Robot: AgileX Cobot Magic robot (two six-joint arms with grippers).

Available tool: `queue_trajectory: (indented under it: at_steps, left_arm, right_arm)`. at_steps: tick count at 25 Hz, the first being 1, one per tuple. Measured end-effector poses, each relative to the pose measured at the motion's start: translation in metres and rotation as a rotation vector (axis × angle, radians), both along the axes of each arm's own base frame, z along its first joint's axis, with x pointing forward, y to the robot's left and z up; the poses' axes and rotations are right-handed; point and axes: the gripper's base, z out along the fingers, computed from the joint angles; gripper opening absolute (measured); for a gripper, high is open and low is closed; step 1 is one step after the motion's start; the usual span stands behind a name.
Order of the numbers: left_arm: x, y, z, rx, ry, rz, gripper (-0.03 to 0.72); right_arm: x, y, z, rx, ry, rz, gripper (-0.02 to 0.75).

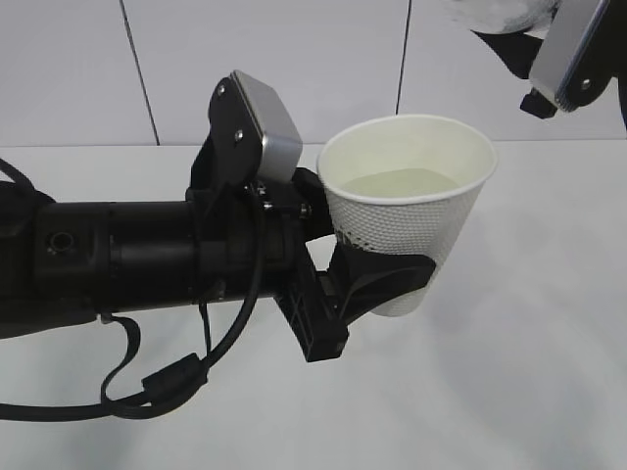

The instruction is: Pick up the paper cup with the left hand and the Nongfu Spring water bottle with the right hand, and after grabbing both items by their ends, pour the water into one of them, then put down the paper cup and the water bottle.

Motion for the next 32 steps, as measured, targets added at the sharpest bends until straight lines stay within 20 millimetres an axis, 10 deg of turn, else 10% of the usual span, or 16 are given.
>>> queue_trajectory:
  at_steps: [32]
  left_arm:
    - [0.0, 0.0, 0.0, 0.0, 0.0, 0.0, 0.487]
  right_arm:
    - [0.0, 0.0, 0.0, 0.282, 0.223, 0.032, 0.519]
